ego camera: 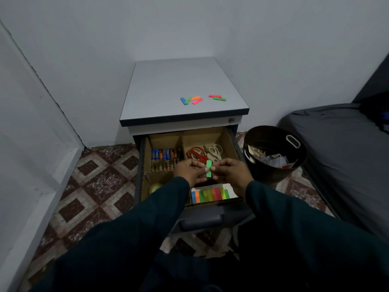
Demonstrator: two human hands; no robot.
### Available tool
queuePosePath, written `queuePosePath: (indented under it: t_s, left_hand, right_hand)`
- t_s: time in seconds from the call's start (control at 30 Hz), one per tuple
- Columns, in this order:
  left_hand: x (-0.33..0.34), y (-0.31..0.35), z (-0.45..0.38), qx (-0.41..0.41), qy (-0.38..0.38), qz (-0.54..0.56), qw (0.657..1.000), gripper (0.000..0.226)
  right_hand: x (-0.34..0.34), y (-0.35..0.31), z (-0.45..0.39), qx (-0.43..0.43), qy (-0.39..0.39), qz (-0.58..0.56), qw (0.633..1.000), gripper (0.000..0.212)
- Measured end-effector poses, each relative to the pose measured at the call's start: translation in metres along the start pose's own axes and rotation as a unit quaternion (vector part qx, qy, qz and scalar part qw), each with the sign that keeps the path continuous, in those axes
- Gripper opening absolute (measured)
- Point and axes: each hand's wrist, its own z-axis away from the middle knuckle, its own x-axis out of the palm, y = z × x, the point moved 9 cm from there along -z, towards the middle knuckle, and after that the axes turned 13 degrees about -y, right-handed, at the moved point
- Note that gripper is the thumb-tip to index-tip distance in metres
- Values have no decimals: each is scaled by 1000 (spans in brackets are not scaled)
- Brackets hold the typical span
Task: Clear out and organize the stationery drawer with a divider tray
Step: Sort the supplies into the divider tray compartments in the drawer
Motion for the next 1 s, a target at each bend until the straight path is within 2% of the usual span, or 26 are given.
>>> queuePosePath:
  t_s: [0.17, 0.27, 0.33, 0.43, 0.53, 0.6, 0.67, 0.8, 1.0]
  left_hand:
    - [8, 0, -3, 2, -5, -10, 1000, 16]
    - [-2, 7, -4, 51, 42, -175, 982, 9]
    - [-10, 16, -2, 104, 64, -313, 942, 8]
    - [-19, 18, 2, 149, 66, -485, 859, 22]
    - [-27, 10, 5, 162, 62, -591, 788, 40]
    - [-33, 2, 6, 154, 58, -624, 764, 45]
    - [-38, -6, 5, 141, 54, -635, 757, 47]
    - [-43, -13, 4, 131, 48, -623, 770, 46]
    - [-43, -15, 5, 127, 44, -628, 766, 43]
  right_hand:
    - [-7, -2, 0, 7, 25, 26, 999, 15]
    - [-25, -3, -1, 45, 58, 135, 988, 15]
    - [-40, 2, -2, 91, 87, 263, 956, 15]
    - [-54, 9, -6, 136, 126, 404, 896, 11]
    - [-48, 8, -7, 138, 130, 508, 841, 17]
    - [-42, 7, -6, 137, 130, 545, 817, 19]
    - [-41, 10, -6, 140, 132, 561, 805, 20]
    - [-45, 16, -4, 164, 149, 574, 788, 20]
    - [-45, 14, -4, 189, 161, 588, 770, 29]
